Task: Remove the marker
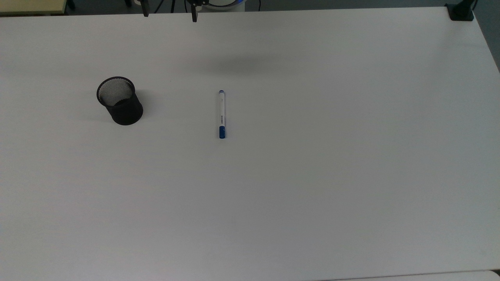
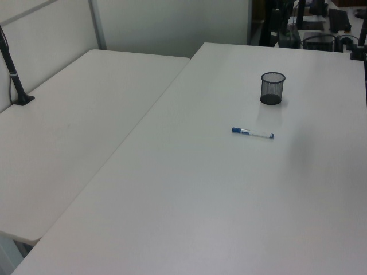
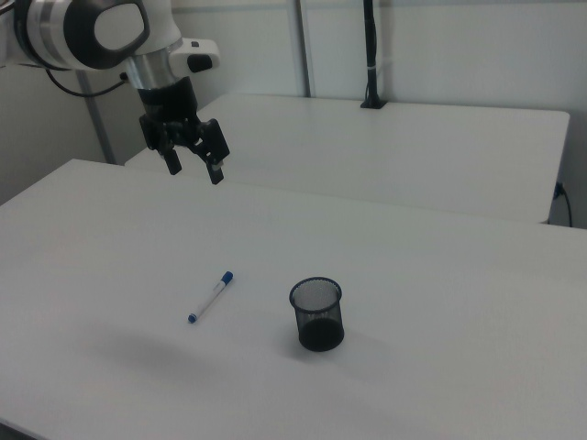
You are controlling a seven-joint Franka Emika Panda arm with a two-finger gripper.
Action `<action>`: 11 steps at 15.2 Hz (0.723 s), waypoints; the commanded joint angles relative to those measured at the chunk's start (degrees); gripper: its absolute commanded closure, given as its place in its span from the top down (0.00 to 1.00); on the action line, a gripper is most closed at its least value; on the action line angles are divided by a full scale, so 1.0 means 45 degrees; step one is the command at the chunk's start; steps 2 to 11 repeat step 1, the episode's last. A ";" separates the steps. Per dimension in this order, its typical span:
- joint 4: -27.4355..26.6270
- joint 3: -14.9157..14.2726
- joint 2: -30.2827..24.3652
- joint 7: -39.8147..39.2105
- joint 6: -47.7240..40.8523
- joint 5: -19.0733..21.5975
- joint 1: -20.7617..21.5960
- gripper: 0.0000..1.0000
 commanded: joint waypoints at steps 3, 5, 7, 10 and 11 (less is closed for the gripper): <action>-0.0139 -0.0012 -0.0256 -0.0285 -0.0120 -0.0014 0.0096 1.00; -0.0139 -0.0012 -0.0256 -0.0285 -0.0120 -0.0014 0.0096 1.00; -0.0139 -0.0012 -0.0256 -0.0285 -0.0120 -0.0014 0.0096 1.00; -0.0139 -0.0012 -0.0256 -0.0285 -0.0120 -0.0014 0.0096 1.00; -0.0139 -0.0012 -0.0256 -0.0285 -0.0120 -0.0014 0.0096 1.00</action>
